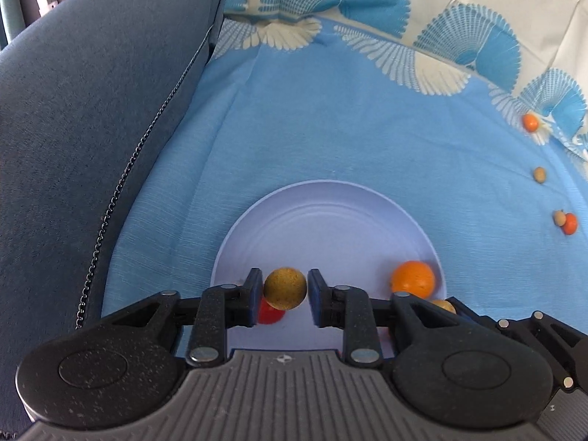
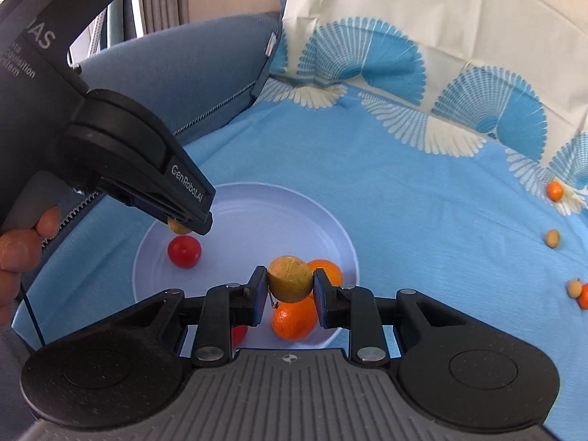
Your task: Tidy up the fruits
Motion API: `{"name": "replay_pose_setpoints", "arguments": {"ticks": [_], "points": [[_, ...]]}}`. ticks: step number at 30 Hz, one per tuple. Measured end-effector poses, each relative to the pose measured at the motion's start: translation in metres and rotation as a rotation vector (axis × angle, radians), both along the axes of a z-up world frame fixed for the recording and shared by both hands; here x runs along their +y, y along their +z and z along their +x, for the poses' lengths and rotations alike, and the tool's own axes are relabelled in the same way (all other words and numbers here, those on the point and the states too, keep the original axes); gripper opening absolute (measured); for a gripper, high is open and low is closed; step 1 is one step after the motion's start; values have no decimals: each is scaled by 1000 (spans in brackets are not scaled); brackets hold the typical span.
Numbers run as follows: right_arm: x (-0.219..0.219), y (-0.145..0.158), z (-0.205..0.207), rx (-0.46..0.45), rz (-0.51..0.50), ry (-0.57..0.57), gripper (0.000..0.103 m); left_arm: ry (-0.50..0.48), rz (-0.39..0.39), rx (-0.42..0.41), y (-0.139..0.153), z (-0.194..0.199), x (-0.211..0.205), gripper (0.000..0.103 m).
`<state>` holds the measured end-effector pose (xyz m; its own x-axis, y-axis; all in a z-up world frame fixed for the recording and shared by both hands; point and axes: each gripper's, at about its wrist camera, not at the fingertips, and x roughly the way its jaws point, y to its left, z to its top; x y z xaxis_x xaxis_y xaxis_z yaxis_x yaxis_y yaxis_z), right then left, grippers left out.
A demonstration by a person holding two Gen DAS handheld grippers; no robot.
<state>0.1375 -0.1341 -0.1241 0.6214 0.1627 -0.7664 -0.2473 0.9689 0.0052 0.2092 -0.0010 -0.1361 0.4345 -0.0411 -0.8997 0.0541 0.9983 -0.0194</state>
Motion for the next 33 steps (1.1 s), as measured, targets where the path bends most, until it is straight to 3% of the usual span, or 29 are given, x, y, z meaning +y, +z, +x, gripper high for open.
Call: {"name": "replay_pose_setpoints", "arguments": {"ticks": [1,2,3,4,5,9,12,20,33], "points": [[1,-2,3,11,6,7,28,7,4,-7,0,0,1,69],[1,-3,6,19,13,15,28,20,6,-26,2,0,3,95],[2,-3,7,20,14,18,31,34,8,-55,5,-3,6,103],[2,-3,8,18,13,23,35,42,9,-86,10,-6,8,103],[2,-1,8,16,13,31,48,35,14,-99,13,-9,8,103],[1,9,-1,-6,-4,16,78,43,38,-68,20,-24,12,103],[-2,20,-16,0,-6,-17,91,46,24,-47,26,-46,16,103],[-21,55,-70,56,37,-64,99,69,40,-70,57,-115,25,103],[-27,118,-168,-138,60,-123,102,70,9,-188,111,-195,17,103]]}}
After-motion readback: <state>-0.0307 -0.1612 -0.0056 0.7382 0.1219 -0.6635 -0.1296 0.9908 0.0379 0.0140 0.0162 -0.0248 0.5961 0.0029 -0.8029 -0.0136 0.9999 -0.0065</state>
